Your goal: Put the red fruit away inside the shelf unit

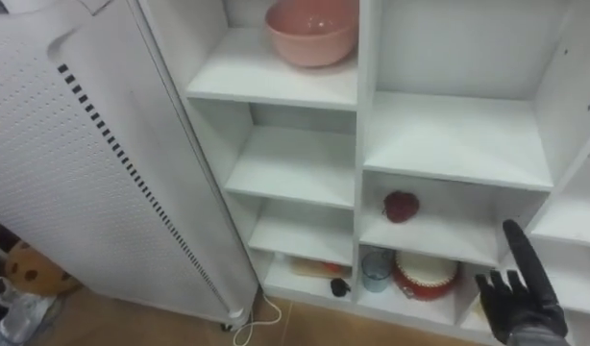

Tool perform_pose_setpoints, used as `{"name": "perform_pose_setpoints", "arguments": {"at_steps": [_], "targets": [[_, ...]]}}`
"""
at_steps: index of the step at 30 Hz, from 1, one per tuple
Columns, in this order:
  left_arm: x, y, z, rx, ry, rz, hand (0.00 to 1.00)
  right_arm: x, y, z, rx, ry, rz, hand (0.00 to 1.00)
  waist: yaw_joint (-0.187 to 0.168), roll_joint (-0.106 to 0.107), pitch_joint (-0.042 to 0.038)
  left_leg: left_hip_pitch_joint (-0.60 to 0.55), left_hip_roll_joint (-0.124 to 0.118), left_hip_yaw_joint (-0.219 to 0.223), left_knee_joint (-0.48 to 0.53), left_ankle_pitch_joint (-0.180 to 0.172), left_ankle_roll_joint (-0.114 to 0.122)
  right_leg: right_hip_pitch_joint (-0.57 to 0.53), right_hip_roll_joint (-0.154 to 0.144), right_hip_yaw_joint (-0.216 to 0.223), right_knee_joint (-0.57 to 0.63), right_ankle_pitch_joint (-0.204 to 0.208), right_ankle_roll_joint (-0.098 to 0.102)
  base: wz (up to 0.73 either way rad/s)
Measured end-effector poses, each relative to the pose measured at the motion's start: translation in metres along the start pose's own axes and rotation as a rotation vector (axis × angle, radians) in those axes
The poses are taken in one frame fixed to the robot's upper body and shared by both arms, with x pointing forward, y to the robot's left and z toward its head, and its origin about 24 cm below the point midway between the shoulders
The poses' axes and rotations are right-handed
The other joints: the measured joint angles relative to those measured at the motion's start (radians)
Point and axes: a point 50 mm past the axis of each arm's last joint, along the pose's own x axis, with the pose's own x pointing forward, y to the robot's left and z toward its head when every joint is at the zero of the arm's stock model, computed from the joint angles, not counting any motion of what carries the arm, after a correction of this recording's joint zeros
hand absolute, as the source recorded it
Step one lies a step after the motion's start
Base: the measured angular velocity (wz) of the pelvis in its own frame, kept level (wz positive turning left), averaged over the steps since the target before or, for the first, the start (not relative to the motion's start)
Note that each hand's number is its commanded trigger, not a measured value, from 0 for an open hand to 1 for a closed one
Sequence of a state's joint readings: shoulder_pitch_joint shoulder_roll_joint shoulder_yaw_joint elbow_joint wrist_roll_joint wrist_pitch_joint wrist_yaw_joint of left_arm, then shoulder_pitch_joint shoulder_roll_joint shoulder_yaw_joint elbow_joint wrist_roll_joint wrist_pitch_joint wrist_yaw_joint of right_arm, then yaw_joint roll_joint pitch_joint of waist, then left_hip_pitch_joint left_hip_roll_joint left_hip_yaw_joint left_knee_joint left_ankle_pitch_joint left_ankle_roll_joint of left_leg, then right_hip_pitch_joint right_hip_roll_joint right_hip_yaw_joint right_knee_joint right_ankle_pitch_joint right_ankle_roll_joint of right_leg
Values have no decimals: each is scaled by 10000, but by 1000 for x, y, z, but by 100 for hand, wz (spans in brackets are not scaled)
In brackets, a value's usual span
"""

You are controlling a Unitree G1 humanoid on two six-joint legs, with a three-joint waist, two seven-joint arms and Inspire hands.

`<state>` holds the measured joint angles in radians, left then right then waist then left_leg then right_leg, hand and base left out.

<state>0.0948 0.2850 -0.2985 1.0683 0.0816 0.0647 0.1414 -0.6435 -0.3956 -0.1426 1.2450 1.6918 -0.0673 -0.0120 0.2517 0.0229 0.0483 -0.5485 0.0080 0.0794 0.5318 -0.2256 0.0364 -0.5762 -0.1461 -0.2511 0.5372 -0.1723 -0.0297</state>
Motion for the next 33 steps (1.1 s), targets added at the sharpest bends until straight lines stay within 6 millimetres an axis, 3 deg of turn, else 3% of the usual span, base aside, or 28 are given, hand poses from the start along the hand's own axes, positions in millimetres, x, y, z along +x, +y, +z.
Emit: {"name": "perform_pose_setpoints", "arguments": {"at_steps": [3,7,9,11,12,15,17,20,22,27,33], "targets": [[1,1,-1,-294,164,77,0,-4,-25,-4,-87,275,-341,0,-89,7,1,1175,-95,-8,-963,171,28,1064,18,-110,-729,77,124,3],[0,2,-7,-944,485,315,0,-12,-58,-15,83,626,-755,0,-473,6,-39,2482,-44,-47,-1943,284,-2,2536,326,-353,-1949,298,269,9],[-1,-5,-12,-1055,749,349,0,-18,-77,-20,26,806,-1071,0,-570,37,-130,2959,-32,-25,-2223,311,2,3109,454,-354,-2431,424,345,-7],[-3,-9,-17,-1194,919,406,0,-29,-108,-22,-188,951,-1694,0,-695,-33,-328,3510,-23,19,-2571,324,9,3615,502,-397,-2750,434,410,-4],[-4,-9,-19,-1203,958,461,0,-33,-115,-24,-226,1021,-1779,0,-720,-61,-351,3654,-28,37,-2664,323,9,3736,525,-418,-2835,438,415,-4],[-6,-12,-25,-1349,1135,601,0,-57,-162,-26,-632,1393,-2585,0,-943,-123,-378,4541,-33,39,-3093,323,8,4638,612,-514,-3323,458,463,-1],[-8,-15,-31,-1475,1291,786,0,-80,-198,-24,-1147,1709,-3433,0,-1181,-255,-448,5047,-37,37,-3337,323,6,5158,642,-519,-3585,435,526,-4],[-11,-18,-39,-1932,1593,1106,0,-105,-231,-19,-2085,2195,-4410,0,-1357,-408,-451,5480,-52,61,-3497,320,2,5589,677,-500,-3712,414,583,-2],[-13,-20,-45,-2176,1798,1365,0,-126,-253,-14,-3629,2893,-5040,0,-1409,-568,-466,5777,-26,323,-3682,258,-54,5757,759,-346,-3706,392,597,-17],[-15,-21,-48,-2145,1900,1516,0,-154,-280,-13,-6194,4621,-5914,0,-1681,-752,-474,5991,60,275,-3633,83,-115,5989,871,-249,-3696,423,540,-5],[-19,-24,-60,-2411,2321,1654,0,-181,-301,-13,-9357,6855,-6345,0,-1711,-748,-474,6300,62,247,-3640,84,-119,6282,924,-119,-3852,432,525,-2]]}}
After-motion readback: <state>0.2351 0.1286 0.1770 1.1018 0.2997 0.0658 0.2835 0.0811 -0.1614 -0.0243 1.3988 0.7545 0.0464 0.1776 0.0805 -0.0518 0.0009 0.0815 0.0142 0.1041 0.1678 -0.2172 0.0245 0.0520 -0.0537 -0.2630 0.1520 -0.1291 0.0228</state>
